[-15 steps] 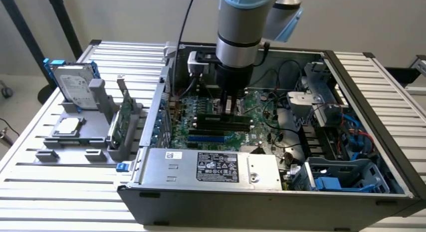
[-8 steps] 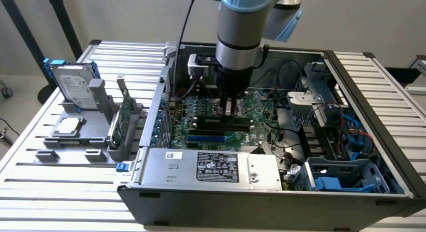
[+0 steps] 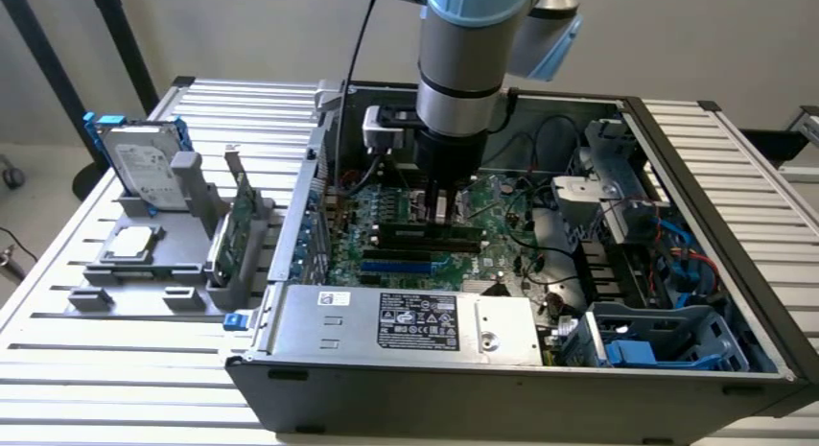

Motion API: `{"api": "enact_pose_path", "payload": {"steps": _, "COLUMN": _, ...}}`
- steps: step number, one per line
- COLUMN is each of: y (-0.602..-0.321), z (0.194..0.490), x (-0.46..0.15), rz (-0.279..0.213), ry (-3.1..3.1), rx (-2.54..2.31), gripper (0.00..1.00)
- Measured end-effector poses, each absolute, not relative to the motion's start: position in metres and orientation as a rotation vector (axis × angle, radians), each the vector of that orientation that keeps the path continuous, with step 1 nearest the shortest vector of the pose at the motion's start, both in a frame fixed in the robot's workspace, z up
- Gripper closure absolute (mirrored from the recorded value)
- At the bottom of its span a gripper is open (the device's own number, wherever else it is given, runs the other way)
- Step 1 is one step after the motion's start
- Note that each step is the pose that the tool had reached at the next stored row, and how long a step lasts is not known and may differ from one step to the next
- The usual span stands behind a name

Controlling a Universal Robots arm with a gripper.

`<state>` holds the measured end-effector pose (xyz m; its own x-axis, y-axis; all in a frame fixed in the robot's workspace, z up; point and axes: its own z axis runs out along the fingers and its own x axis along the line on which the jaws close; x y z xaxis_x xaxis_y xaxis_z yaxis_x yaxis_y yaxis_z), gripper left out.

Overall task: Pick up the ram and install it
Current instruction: 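Insert the ram into the slot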

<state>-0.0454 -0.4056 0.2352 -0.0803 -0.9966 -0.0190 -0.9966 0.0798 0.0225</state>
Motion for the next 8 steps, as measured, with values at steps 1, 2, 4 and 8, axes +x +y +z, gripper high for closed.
{"api": "enact_pose_path", "payload": {"steps": 1, "y": -0.4055, "z": 0.235, "x": -0.0454, "rz": -0.046, "ry": -2.307, "rx": 2.129, "gripper": 0.86}}
{"api": "enact_pose_path", "payload": {"steps": 2, "y": -0.4053, "z": 0.2347, "x": -0.0453, "rz": -0.045, "ry": -2.307, "rx": 2.129, "gripper": 0.86}}
{"api": "enact_pose_path", "payload": {"steps": 4, "y": -0.4045, "z": 0.234, "x": -0.0453, "rz": -0.044, "ry": -2.305, "rx": 2.129, "gripper": 0.86}}
{"api": "enact_pose_path", "payload": {"steps": 8, "y": -0.4021, "z": 0.2328, "x": -0.0452, "rz": -0.042, "ry": -2.303, "rx": 2.129, "gripper": 0.86}}
